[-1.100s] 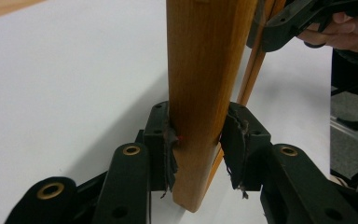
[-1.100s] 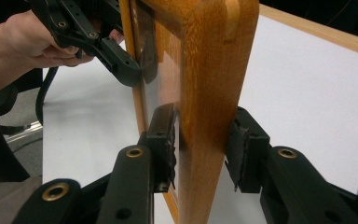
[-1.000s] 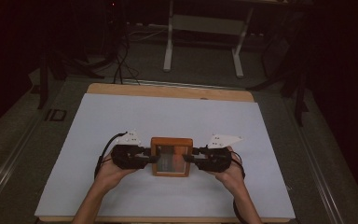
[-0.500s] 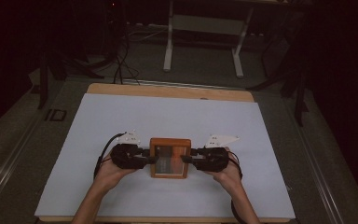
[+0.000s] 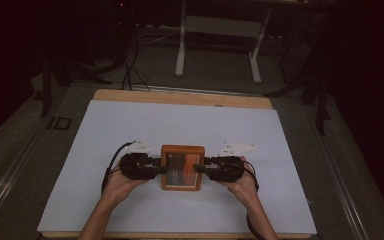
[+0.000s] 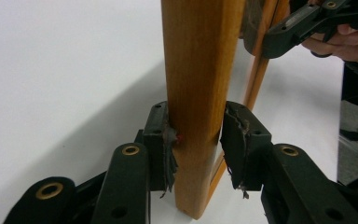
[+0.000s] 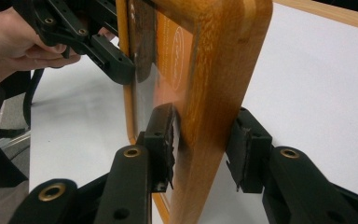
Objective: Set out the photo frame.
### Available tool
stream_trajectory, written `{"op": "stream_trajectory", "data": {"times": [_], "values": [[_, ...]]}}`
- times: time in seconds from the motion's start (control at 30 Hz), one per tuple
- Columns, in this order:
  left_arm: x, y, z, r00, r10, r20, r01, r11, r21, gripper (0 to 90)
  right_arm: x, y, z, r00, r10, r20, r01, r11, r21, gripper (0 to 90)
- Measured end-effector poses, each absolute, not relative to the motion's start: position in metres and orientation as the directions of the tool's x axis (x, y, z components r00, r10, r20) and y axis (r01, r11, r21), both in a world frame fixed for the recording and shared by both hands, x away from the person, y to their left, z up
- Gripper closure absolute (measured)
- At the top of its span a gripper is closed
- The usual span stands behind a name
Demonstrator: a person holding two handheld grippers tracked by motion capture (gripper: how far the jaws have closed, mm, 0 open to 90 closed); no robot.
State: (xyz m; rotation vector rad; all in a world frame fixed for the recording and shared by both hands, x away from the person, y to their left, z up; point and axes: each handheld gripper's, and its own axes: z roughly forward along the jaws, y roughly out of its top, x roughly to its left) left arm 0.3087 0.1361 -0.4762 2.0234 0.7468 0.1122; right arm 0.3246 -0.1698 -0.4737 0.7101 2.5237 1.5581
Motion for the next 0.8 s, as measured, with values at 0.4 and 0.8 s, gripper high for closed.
{"op": "stream_trajectory", "data": {"times": [0.4, 0.8], "values": [[0.312, 0.136, -0.479, 0.765, 0.612, -0.201, 0.488, -0.346, 0.801, 66.3, 0.333, -0.172, -0.479, -0.867, 0.457, 0.200, 0.380, 0.346, 0.858, 63.6], [0.313, 0.137, -0.481, 0.747, 0.625, -0.227, 0.512, -0.322, 0.797, 66.3, 0.341, -0.171, -0.479, -0.870, 0.444, 0.217, 0.391, 0.350, 0.852, 63.0]]}}
